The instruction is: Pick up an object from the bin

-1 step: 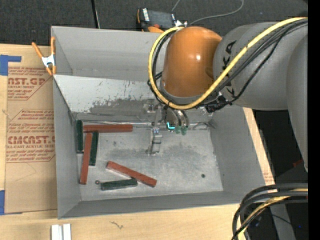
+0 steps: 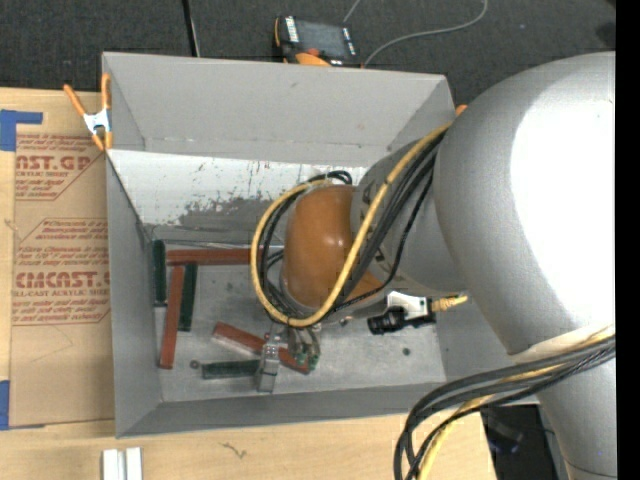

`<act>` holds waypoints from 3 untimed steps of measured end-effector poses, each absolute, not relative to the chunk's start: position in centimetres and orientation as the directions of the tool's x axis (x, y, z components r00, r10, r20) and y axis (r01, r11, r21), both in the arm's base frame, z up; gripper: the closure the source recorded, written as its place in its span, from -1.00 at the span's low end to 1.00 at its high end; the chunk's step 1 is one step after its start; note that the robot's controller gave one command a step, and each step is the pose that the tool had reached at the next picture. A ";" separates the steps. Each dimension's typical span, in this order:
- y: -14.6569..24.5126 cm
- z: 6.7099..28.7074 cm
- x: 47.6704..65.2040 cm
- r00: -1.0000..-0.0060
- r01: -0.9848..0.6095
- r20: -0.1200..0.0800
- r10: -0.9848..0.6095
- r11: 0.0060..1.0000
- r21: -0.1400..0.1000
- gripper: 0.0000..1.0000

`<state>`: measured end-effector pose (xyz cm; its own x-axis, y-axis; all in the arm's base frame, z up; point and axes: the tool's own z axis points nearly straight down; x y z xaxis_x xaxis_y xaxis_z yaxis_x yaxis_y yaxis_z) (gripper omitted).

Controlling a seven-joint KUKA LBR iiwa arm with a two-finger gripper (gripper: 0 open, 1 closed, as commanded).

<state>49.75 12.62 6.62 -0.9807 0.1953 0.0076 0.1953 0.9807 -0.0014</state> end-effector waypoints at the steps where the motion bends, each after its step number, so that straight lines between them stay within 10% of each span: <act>1: 18.2 10.1 48.3 -0.992 0.126 -0.001 0.126 0.992 0.004 -1.00; 2: 16.3 11.0 48.0 -0.994 0.110 0.000 0.110 0.994 -0.001 -1.00; 3: 16.9 6.9 48.3 -0.995 0.101 -0.006 0.101 0.995 0.002 -1.00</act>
Offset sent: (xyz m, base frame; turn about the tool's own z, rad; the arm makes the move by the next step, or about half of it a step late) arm -0.0139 0.0512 0.0338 -0.0644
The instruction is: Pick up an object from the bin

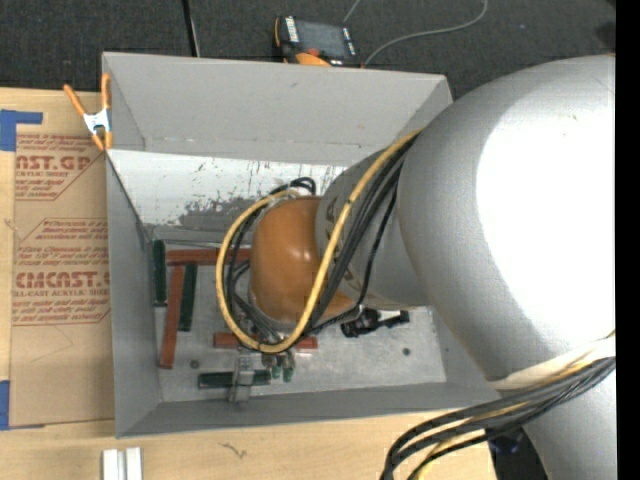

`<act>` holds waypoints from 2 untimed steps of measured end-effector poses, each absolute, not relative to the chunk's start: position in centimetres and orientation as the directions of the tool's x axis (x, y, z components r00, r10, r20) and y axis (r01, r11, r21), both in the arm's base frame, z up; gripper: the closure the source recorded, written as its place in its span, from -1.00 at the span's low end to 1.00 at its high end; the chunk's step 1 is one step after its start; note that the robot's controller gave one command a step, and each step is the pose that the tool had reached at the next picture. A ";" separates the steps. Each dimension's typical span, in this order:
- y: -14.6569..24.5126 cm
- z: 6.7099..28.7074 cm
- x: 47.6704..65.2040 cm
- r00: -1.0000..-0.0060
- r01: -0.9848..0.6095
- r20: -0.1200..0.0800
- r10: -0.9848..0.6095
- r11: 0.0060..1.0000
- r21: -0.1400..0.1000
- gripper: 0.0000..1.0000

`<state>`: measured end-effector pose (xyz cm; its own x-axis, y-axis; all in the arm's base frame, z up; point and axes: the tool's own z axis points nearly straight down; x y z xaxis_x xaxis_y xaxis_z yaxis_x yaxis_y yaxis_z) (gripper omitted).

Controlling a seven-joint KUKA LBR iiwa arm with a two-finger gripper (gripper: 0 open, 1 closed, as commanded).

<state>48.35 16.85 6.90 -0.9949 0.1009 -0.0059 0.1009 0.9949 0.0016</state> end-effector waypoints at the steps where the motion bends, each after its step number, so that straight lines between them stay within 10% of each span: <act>1: 16.9 6.9 48.5 -0.995 0.102 -0.005 0.102 0.995 0.002 -1.00; 2: 16.9 6.8 48.3 -0.995 0.101 0.001 0.101 0.995 0.001 1.00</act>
Offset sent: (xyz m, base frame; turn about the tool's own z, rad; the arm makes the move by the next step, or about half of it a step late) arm 0.0000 0.0000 0.0000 0.0000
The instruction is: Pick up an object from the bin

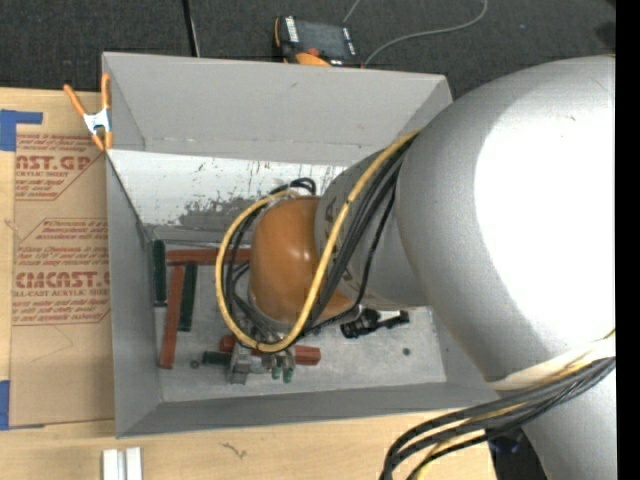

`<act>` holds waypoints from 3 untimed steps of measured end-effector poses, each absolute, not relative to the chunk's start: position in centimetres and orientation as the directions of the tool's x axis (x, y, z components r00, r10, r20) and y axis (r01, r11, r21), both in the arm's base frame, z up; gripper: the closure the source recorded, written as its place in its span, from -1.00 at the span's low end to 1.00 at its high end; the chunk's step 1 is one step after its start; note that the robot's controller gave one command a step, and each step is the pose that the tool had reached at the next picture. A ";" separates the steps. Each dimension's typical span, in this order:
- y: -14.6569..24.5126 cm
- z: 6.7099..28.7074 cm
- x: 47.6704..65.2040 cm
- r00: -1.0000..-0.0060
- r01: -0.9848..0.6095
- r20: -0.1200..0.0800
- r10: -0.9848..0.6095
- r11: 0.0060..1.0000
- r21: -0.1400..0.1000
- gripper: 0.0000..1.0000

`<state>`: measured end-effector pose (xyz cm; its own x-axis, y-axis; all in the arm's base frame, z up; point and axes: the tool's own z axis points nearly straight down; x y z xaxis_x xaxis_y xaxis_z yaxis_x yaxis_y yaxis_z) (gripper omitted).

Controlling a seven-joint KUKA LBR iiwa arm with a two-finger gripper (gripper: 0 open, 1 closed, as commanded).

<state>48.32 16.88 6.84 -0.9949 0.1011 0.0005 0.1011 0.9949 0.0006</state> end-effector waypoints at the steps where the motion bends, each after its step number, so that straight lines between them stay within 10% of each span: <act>1: 17.0 14.0 48.4 -0.995 0.100 -0.005 0.100 0.995 0.003 1.00; 3: 17.1 16.4 48.5 -0.995 0.099 0.000 0.099 0.995 0.001 1.00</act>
Offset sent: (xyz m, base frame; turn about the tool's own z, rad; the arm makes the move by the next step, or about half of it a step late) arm 0.0001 -0.0002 0.0680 0.0000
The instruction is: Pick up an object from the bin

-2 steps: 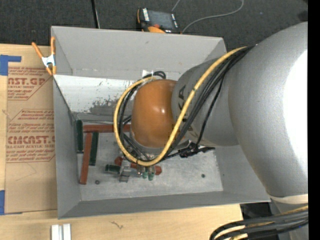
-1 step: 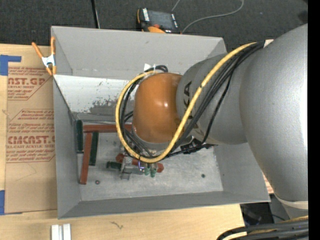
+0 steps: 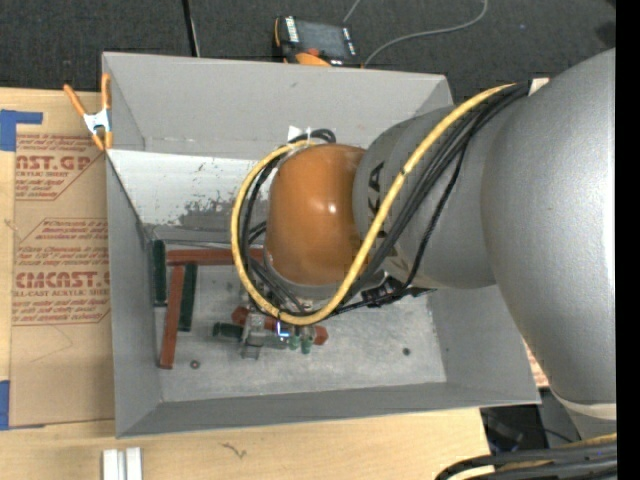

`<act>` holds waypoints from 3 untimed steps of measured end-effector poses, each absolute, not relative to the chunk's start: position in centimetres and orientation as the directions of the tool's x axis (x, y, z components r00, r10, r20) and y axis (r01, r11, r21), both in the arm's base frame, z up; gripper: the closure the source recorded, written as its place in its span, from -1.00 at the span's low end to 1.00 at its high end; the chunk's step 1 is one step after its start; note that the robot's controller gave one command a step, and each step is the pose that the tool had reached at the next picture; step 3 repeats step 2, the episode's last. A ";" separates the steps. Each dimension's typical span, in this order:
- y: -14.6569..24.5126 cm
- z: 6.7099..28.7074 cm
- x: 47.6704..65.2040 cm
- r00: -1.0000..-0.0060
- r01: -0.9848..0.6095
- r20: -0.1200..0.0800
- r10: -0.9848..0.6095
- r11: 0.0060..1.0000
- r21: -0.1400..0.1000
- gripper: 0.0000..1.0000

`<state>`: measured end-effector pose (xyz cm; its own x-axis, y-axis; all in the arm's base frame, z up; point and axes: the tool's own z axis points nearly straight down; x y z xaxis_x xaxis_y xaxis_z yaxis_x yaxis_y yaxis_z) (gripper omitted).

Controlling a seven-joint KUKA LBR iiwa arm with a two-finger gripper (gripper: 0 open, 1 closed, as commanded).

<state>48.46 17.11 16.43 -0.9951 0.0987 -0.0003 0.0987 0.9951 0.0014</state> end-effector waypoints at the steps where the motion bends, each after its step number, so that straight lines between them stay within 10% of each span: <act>1: 17.2 18.3 48.5 -0.995 0.098 -0.002 0.098 0.995 0.002 1.00; 3: 17.3 19.1 48.5 -0.995 0.098 -0.001 0.098 0.995 0.002 1.00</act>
Offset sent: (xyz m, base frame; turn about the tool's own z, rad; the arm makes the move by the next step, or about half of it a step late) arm -0.0001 0.0001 0.0182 0.0000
